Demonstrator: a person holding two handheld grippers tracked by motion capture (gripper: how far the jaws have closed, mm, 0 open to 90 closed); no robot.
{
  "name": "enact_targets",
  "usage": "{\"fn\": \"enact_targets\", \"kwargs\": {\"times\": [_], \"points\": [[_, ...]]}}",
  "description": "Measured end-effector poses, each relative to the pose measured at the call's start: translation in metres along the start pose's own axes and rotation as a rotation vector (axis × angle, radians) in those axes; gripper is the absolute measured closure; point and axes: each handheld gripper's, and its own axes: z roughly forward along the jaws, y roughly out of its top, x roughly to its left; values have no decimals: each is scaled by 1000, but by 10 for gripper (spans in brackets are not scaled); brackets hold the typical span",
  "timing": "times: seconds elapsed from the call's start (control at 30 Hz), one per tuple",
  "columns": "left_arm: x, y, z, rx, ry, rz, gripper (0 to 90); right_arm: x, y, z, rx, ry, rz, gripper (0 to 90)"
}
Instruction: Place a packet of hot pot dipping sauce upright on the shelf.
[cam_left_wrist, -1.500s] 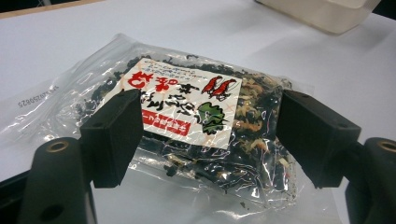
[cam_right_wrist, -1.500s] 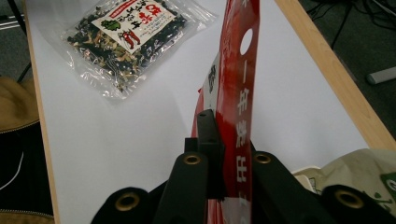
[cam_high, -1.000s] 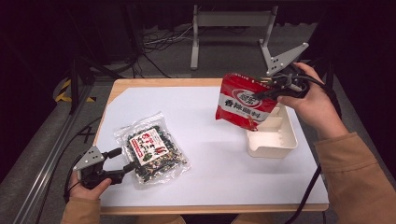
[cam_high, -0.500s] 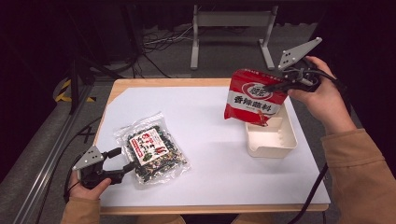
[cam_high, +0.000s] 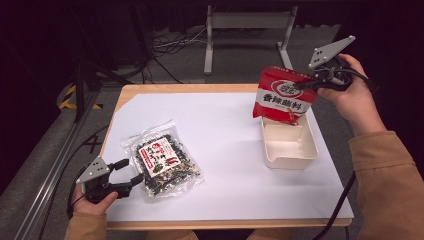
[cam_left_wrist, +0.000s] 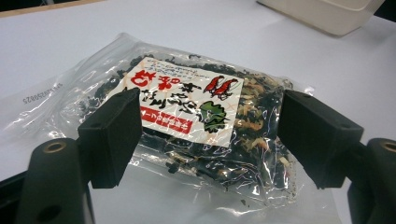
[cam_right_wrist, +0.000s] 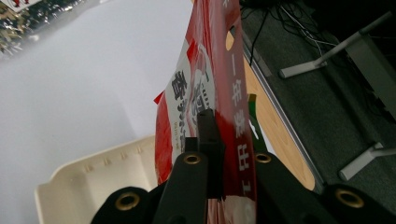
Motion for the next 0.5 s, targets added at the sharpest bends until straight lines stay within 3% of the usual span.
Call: {"fn": "enact_targets", "kwargs": {"times": [0.5], "points": [[0, 0, -1, 1, 2, -1, 228, -19, -20, 9, 8, -11, -13, 894]]}}
